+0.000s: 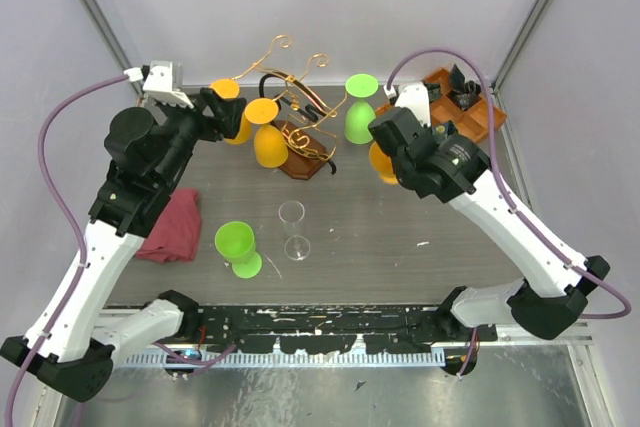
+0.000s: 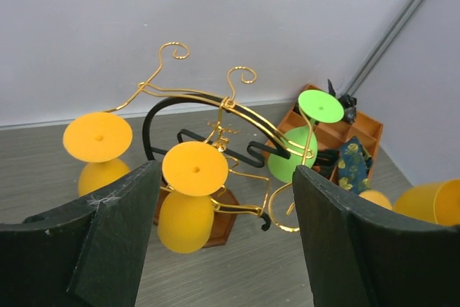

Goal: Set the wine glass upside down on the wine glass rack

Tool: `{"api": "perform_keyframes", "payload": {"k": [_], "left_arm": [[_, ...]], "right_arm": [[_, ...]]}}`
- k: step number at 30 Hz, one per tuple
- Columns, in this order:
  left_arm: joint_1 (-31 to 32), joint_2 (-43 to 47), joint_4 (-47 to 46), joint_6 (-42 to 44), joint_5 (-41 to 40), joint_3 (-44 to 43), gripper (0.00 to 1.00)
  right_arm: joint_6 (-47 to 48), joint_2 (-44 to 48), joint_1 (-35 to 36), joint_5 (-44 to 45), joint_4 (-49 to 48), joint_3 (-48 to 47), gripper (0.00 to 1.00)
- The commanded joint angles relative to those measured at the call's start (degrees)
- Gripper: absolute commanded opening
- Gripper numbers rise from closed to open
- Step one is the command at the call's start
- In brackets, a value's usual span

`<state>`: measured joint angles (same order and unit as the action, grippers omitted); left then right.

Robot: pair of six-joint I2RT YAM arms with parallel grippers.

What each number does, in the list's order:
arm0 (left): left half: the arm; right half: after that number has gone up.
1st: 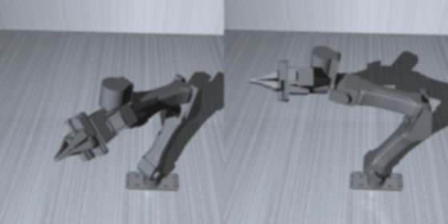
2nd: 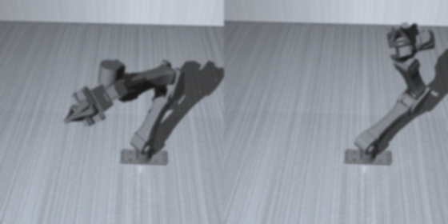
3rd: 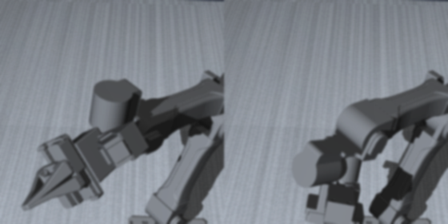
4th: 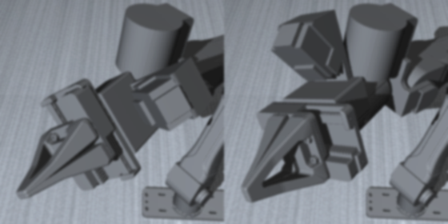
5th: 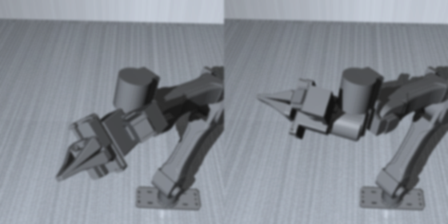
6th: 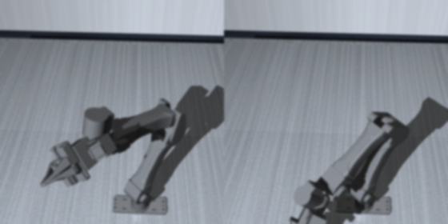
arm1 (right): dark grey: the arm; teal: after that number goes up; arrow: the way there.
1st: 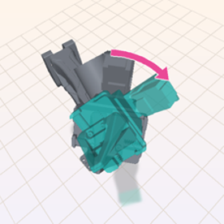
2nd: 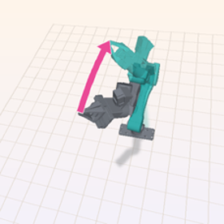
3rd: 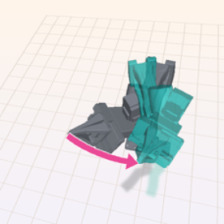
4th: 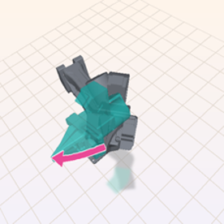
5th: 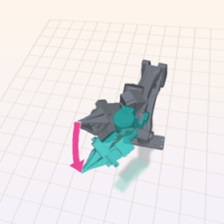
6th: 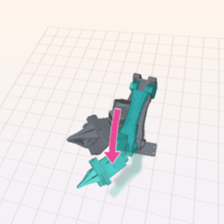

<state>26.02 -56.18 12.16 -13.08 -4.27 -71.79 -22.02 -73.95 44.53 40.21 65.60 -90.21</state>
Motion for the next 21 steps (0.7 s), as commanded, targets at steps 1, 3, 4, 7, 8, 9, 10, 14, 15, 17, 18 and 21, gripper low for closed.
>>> {"api": "perform_keyframes", "payload": {"k": [1, 3, 4, 7, 8, 9, 10, 14, 15, 17, 18, 21], "left_arm": [[0.0, -2.6, 1.2, -4.4, 2.3, -5.2, 0.82], [0.0, -3.8, 2.5, -7.6, 1.9, -7.1, 0.82], [0.0, -4.5, 2.7, -9.3, 1.7, -7.7, 0.82], [0.0, -5.9, 1.9, -15.5, 1.2, -9.2, 0.82], [0.1, -6.4, 1.9, -17.6, 0.6, -9.9, 0.82], [0.0, -7.1, 2.2, -19.3, 0.2, -10.8, 0.82], [0.0, -7.7, 3.3, -20.9, -0.6, -12.1, 0.82], [0.0, -9.0, 4.0, -27.3, -3.6, -14.8, 0.83], [0.1, -8.7, 2.8, -29.9, -4.2, -14.4, 0.83], [0.0, -7.7, -0.2, -36.2, -5.5, -12.3, 0.83], [0.0, -7.0, -2.2, -39.7, -6.3, -10.6, 0.82], [0.0, -4.5, -5.9, -49.1, -9.0, -5.8, 0.80]], "right_arm": [[10.6, -1.5, 0.2, 19.6, 0.3, -11.0, 0.01], [15.3, -1.3, 0.2, 22.1, -4.8, -13.8, 0.01], [18.8, -0.3, 0.2, 22.0, -10.2, -13.0, 0.01], [31.5, 5.7, 0.2, 14.2, -33.9, -5.2, 0.01], [34.2, 8.8, 0.2, 9.9, -42.2, -2.1, 0.01], [36.3, 10.5, 0.2, 5.6, -50.4, 0.9, 0.01], [38.3, 11.5, 0.3, 1.0, -57.1, 3.1, 0.01], [47.2, 9.0, 0.2, -13.1, -73.6, 5.8, 0.01], [49.4, 7.6, 0.2, -15.6, -76.0, 6.1, 0.01], [52.0, 5.4, 0.2, -19.8, -82.7, 7.1, 0.01], [52.6, 4.7, 0.3, -21.6, -85.9, 8.1, 0.01], [52.3, 2.8, 0.2, -26.7, -94.5, 11.4, 0.01]]}}
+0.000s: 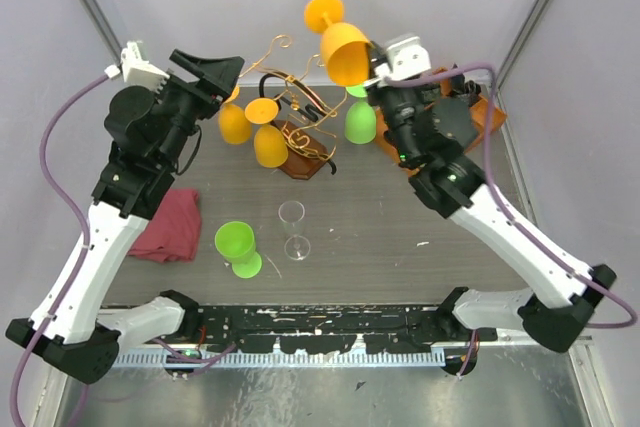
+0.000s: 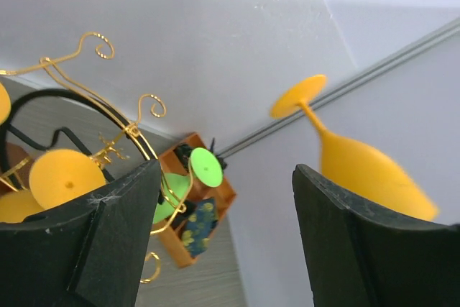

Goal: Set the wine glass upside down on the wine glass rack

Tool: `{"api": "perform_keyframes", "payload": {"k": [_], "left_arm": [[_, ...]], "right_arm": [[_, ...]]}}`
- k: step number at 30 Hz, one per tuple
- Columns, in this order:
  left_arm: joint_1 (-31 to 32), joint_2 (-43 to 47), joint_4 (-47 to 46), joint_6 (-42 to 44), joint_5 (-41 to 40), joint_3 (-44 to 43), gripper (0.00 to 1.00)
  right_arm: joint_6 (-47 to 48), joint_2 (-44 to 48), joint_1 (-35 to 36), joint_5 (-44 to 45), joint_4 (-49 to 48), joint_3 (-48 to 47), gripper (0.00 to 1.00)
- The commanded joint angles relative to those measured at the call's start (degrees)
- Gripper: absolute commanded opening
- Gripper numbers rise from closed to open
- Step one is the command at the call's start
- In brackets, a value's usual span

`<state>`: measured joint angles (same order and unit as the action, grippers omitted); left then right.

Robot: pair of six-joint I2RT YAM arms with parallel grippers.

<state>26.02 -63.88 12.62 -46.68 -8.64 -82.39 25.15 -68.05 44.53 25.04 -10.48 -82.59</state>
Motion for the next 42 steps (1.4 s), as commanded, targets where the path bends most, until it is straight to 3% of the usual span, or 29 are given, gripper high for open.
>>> {"api": "perform_keyframes", "payload": {"k": [1, 10, 21, 28, 42], "left_arm": [[0.0, 4.0, -6.8, -18.3, -5.6, 6.0, 0.79], [0.0, 8.0, -9.7, -33.2, -9.0, 12.1, 0.77], [0.0, 3.7, -11.5, -41.4, -2.4, 13.1, 0.67], [0.0, 2.9, -14.1, -41.6, -1.5, 13.5, 0.60], [0.0, 2.8, -13.0, -40.5, -1.9, 13.6, 0.57]], "right_arm": [[4.7, -3.9, 0.3, -13.0, -19.9, 4.4, 0.01], [0.5, -8.0, 1.7, -19.1, -25.5, 7.3, 0.01], [1.9, -10.1, 5.6, -20.2, -26.0, 7.8, 0.01], [2.9, -11.3, 6.7, -20.6, -23.8, 6.4, 0.01], [2.2, -12.1, 8.7, -20.6, -24.7, 5.3, 0.01]]}}
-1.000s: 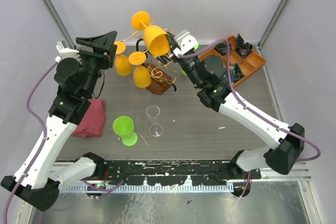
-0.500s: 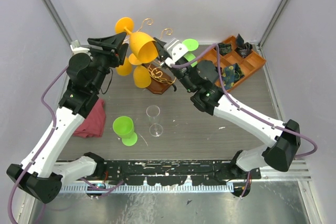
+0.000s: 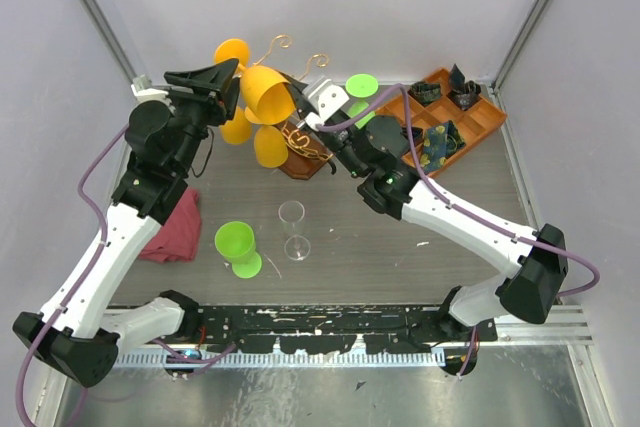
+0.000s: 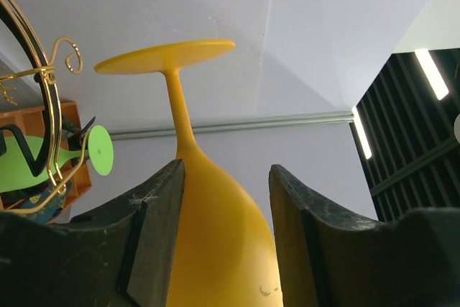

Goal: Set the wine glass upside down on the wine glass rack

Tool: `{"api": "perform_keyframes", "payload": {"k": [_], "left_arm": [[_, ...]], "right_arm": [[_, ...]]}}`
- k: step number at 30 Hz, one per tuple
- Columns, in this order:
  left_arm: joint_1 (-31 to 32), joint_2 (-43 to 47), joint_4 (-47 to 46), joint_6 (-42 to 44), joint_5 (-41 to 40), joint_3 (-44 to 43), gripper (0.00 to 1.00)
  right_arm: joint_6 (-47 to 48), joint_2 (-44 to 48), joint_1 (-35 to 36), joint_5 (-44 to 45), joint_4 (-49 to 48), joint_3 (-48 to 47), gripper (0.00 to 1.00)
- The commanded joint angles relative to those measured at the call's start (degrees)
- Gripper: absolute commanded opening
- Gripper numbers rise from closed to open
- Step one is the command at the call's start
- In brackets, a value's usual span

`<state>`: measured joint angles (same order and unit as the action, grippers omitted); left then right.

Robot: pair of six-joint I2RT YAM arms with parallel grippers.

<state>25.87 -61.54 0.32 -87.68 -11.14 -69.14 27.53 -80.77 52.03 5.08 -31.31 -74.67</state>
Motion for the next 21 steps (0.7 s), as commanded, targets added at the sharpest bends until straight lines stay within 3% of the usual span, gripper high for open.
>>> {"api": "perform_keyframes", "payload": {"k": [1, 16, 21], "left_arm": [[0.2, 0.6, -0.4, 0.8, 0.5, 0.3, 0.57], [0.1, -0.2, -1.1, 0.4, -0.2, 2.3, 0.55], [0.2, -0.3, -2.5, -0.2, -0.3, 3.0, 0.46]], "right_arm": [[-0.1, 0.7, 1.2, -0.6, -4.0, -2.6, 0.01], [-2.9, 2.3, 2.4, -3.2, -3.5, -2.3, 0.01], [-3.5, 2.7, 2.9, -3.4, -2.8, -1.9, 0.01]]}}
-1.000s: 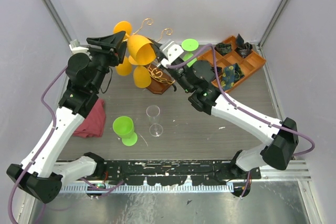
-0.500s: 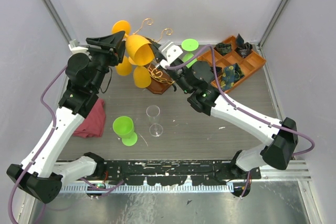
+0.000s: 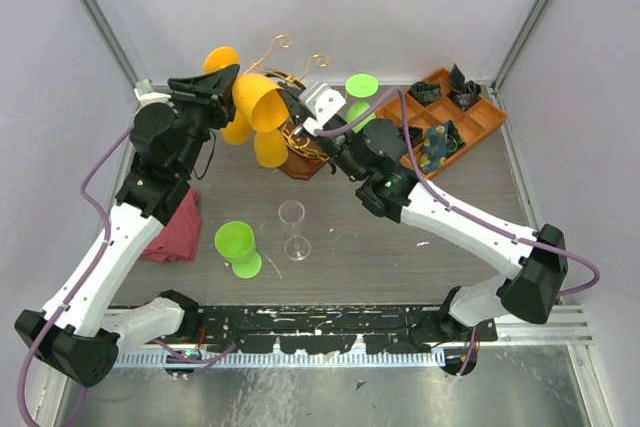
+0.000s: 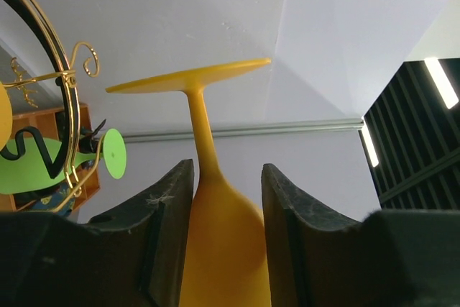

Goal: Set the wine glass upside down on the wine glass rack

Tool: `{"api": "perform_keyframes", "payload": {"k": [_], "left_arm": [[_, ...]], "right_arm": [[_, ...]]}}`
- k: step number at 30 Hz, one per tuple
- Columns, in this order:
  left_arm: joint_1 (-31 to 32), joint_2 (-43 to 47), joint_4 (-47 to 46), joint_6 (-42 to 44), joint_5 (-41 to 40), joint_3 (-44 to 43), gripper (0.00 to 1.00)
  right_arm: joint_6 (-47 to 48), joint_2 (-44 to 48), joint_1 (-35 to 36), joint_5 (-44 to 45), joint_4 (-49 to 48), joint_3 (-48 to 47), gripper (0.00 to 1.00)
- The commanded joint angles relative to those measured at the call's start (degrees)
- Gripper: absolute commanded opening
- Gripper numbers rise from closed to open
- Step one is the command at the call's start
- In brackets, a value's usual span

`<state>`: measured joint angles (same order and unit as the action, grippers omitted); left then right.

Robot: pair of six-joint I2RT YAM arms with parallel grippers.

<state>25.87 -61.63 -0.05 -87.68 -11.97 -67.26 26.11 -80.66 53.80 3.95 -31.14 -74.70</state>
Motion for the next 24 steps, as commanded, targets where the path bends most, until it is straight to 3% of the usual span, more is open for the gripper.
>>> {"api": "perform_keyframes", "payload": {"k": [1, 8, 21, 24], "left_arm": [[0.1, -0.2, -2.3, -0.2, 0.5, 1.1, 0.44], [0.2, -0.4, -3.1, -0.1, 1.0, 1.2, 0.30], [0.2, -0.7, -3.1, -0.5, 1.9, 1.0, 0.33], [0.1, -0.9, -3.9, -0.6, 2.5, 1.0, 0.28]], "right_arm": [[-2.1, 2.7, 1.1, -2.3, -2.8, -1.8, 0.01], [-2.8, 3.3, 1.5, -4.5, -2.3, -1.1, 0.01], [-4.3, 4.6, 1.5, -7.7, -1.5, -0.6, 0.01], [-4.4, 4.4, 1.6, -7.2, -1.3, -0.6, 0.01]]}}
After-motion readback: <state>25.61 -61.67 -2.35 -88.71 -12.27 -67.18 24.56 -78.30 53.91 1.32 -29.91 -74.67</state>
